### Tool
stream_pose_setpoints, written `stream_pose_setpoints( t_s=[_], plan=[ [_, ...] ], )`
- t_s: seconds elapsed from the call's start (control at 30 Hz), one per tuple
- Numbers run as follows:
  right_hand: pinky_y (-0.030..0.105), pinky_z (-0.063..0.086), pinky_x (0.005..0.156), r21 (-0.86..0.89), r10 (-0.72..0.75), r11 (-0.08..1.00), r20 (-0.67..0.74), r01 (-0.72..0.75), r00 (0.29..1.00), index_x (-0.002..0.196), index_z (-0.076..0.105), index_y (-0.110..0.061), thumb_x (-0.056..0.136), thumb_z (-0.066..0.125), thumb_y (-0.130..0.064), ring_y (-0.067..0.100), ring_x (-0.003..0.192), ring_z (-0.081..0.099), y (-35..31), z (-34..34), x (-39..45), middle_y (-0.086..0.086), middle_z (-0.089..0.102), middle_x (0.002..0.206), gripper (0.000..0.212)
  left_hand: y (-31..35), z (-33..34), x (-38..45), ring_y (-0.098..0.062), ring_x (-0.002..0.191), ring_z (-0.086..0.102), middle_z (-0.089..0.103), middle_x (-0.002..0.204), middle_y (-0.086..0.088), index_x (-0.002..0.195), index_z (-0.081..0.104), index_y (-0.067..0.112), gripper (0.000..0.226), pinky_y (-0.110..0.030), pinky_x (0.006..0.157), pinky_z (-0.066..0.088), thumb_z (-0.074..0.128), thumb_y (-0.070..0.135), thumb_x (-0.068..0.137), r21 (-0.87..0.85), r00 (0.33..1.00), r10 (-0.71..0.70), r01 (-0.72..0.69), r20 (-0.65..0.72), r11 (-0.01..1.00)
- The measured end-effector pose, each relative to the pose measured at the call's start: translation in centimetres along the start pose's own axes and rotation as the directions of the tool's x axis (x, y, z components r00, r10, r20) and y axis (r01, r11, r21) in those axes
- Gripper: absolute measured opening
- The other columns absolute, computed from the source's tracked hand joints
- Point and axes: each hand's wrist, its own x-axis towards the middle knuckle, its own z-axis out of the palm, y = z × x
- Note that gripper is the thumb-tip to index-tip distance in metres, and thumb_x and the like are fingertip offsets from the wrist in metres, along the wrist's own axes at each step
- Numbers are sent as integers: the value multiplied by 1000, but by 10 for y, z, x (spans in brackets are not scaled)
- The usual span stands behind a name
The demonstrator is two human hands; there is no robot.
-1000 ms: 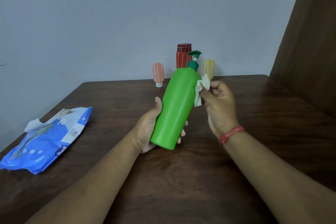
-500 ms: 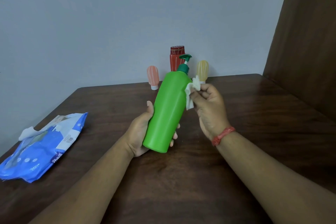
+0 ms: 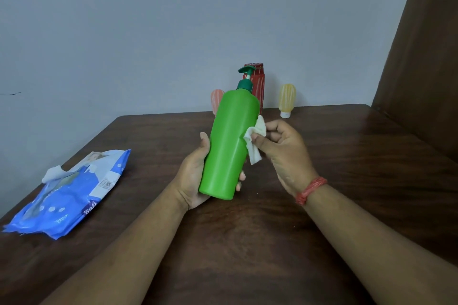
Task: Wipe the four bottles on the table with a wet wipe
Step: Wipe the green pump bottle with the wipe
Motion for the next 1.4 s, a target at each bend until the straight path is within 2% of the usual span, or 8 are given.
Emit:
stream_pose_setpoints(
  t_s=[0.13, 0.43, 0.6, 0.77, 0.87, 1.07, 1.23, 1.4],
  plan=[
    [36, 58, 79, 26, -15, 1000, -58, 16, 998, 98, 65, -11, 90, 67, -1, 18, 85, 72, -2, -2, 2, 5, 77, 90, 12, -2, 4, 2, -36, 81, 63, 64, 107, -24, 126, 66, 7, 84, -45, 69, 54, 23, 72, 96, 3, 1000, -10, 10, 7, 1000],
    [33, 59, 63, -264, -73, 958, 166, 116, 983, 91, 67, -15, 89, 70, 0, 17, 73, 70, 5, 13, -15, 1, 72, 85, 15, 3, 6, 1, -32, 89, 70, 71, 115, -19, 127, 65, 12, 76, -44, 68, 58, 21, 67, 98, -46, 970, 119, -132, -212, 990],
    [35, 58, 75, -548, -290, 721, 318, 425, 902, 99, 73, -10, 85, 72, -1, 14, 87, 66, 6, 16, -17, -1, 64, 97, 17, 2, 5, 4, -31, 112, 68, 69, 125, -19, 134, 59, 8, 75, -43, 87, 56, 21, 63, 101, -77, 910, 161, -205, -382, 976],
    [26, 51, 86, -577, -424, 503, 484, 644, 765, 104, 72, -7, 83, 67, 6, 15, 97, 63, 4, 21, -22, 2, 66, 104, 26, 4, 6, 6, -27, 102, 72, 72, 118, -17, 128, 63, 8, 78, -40, 83, 56, 22, 68, 99, -165, 874, 145, -246, -465, 955],
    [26, 50, 89, -556, -421, 461, 549, 692, 722, 104, 72, -6, 84, 64, 6, 17, 99, 64, 3, 25, -24, 3, 67, 104, 25, 8, 2, 8, -27, 86, 72, 74, 98, -14, 115, 68, 9, 76, -40, 80, 55, 27, 70, 98, -251, 835, 103, -277, -541, 927],
    [14, 45, 74, -593, -333, 571, 464, 568, 820, 91, 67, -11, 84, 69, 2, -5, 89, 59, 8, 23, -24, -8, 63, 93, 15, 11, 3, 9, -36, 76, 71, 69, 98, -20, 123, 64, 5, 77, -47, 81, 55, 31, 69, 98, -358, 819, 62, -316, -570, 879],
    [35, 56, 69, -531, -71, 823, 259, 203, 963, 88, 59, -20, 84, 78, -17, 11, 78, 68, 17, 31, -30, -5, 71, 85, 19, 10, 12, 7, -34, 73, 73, 73, 86, -22, 116, 66, 2, 82, -46, 78, 58, 30, 73, 96, -372, 811, 54, -325, -582, 870],
    [13, 41, 57, -548, -34, 827, 173, 124, 984, 89, 49, -21, 74, 87, -26, -3, 68, 53, 17, 37, -35, -9, 63, 84, 41, 6, 29, 9, -32, 65, 70, 71, 76, -21, 98, 68, 2, 81, -45, 75, 57, 34, 75, 93, -401, 795, 28, -335, -605, 853]
  ],
)
